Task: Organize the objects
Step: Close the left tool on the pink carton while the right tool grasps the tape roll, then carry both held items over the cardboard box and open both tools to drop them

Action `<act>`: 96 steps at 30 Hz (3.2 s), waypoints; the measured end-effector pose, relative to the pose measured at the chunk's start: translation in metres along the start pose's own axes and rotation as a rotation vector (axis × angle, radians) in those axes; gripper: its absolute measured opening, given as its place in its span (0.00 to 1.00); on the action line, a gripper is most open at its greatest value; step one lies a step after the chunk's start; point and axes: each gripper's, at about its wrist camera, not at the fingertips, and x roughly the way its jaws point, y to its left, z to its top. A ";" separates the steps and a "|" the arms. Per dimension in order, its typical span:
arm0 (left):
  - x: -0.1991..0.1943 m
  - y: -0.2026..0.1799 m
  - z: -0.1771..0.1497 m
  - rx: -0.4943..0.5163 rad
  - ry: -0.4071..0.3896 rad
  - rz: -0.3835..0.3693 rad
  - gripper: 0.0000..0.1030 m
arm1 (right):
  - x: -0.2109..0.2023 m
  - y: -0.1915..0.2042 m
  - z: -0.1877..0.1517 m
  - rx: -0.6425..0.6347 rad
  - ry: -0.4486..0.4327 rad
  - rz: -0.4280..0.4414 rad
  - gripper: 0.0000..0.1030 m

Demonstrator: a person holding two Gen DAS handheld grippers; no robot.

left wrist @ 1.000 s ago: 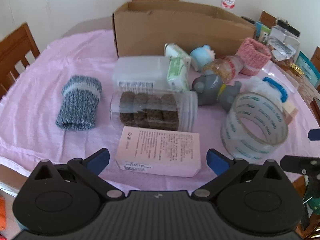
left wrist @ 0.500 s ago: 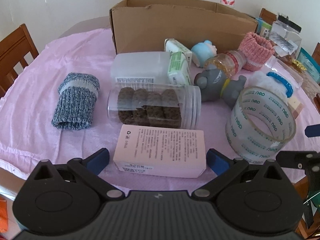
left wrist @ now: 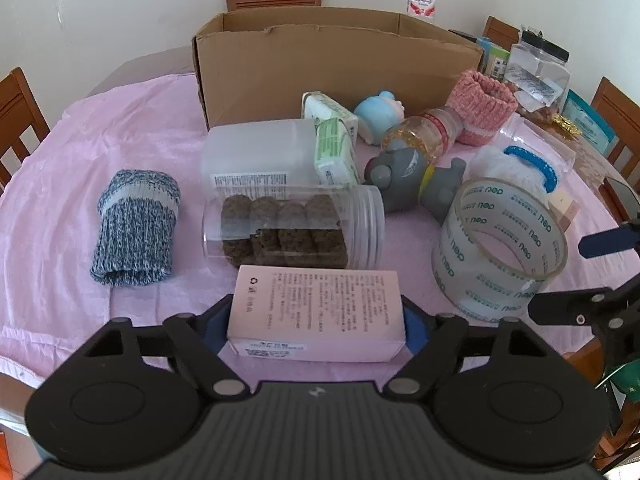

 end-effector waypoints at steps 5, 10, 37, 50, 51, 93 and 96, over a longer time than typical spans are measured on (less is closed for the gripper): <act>-0.005 0.009 -0.004 0.010 0.005 0.018 0.79 | -0.002 0.006 0.006 -0.018 -0.013 0.027 1.00; -0.010 0.026 -0.007 0.003 0.011 0.049 0.79 | 0.005 0.015 0.015 -0.041 -0.016 0.037 1.00; -0.036 0.064 0.017 0.081 0.053 -0.060 0.79 | 0.019 0.050 0.051 -0.051 0.059 -0.052 0.85; -0.051 0.071 0.111 0.133 -0.020 -0.099 0.79 | -0.037 0.042 0.105 -0.056 -0.003 -0.027 0.85; -0.050 0.070 0.120 0.134 -0.033 -0.097 0.79 | -0.039 0.040 0.111 -0.059 -0.010 -0.025 0.85; 0.106 0.064 0.298 -0.027 -0.040 0.054 0.97 | 0.066 -0.026 0.291 -0.167 -0.097 -0.014 1.00; 0.096 0.064 0.296 -0.027 -0.051 0.060 0.97 | 0.058 -0.026 0.290 -0.159 -0.108 -0.022 1.00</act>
